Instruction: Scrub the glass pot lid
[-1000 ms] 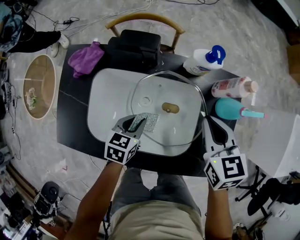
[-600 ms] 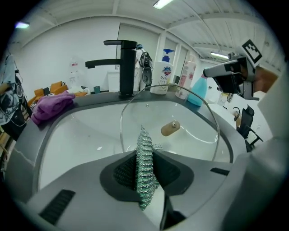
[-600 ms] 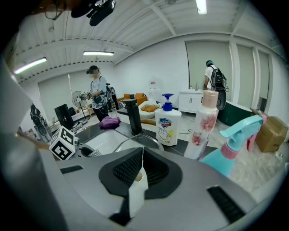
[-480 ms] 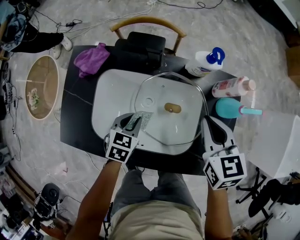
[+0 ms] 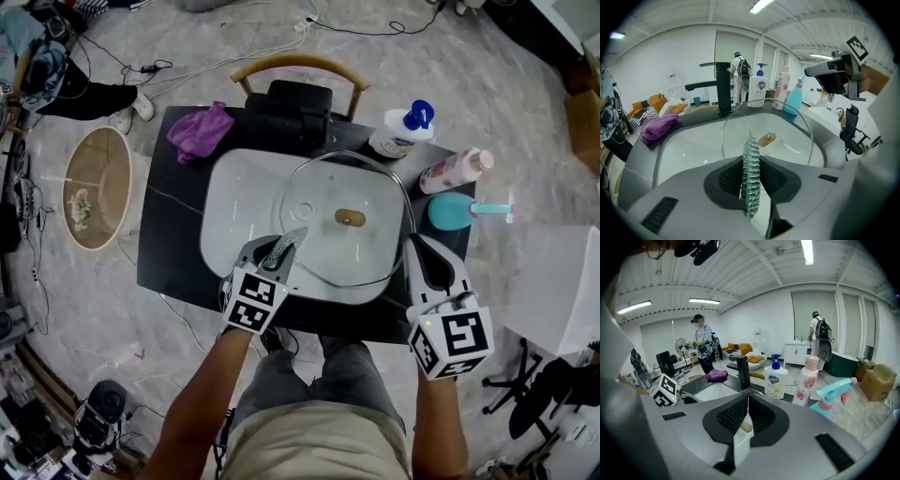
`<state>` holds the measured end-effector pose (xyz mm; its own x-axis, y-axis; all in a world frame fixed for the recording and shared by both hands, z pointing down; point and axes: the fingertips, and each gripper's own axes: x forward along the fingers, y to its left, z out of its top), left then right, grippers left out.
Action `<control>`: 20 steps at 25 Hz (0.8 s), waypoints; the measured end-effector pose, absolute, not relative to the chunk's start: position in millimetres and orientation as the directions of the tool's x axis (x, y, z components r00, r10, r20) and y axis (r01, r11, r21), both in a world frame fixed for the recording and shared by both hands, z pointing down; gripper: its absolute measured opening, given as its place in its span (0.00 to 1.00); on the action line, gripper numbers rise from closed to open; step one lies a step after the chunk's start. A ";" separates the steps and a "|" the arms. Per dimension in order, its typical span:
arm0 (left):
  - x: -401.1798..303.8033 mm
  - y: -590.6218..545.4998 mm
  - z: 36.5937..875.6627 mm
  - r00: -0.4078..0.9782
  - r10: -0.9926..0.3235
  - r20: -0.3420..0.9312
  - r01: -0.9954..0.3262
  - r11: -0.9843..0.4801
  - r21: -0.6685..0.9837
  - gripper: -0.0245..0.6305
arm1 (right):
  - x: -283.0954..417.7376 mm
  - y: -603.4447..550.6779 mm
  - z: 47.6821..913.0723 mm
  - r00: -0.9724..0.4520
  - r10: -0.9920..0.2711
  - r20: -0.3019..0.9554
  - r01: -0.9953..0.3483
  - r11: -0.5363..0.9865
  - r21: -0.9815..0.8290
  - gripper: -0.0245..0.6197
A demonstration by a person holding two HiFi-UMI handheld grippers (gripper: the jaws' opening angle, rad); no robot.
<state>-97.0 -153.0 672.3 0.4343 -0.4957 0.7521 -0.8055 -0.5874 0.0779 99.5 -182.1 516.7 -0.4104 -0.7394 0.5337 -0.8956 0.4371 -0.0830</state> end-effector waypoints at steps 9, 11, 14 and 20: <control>-120.2 -141.7 569.7 0.469 -0.616 0.633 -0.796 -0.605 0.001 0.18 | 65.4 -150.5 464.4 -0.442 -0.760 0.476 -0.877 0.477 -0.054 0.08; -128.5 -137.9 539.0 0.475 -0.649 0.595 -0.795 -0.605 -0.026 0.18 | 52.8 -142.8 447.1 -0.458 -0.763 0.456 -0.869 0.493 -0.047 0.08; -140.8 -130.2 492.5 0.481 -0.697 0.533 -0.794 -0.603 -0.073 0.18 | 31.3 -131.1 420.3 -0.492 -0.759 0.426 -0.844 0.536 -0.021 0.08; -161.9 -108.3 400.8 0.501 -0.776 0.383 -0.782 -0.595 -0.183 0.18 | -18.0 -103.9 365.5 -0.577 -0.728 0.370 -0.763 0.643 0.075 0.07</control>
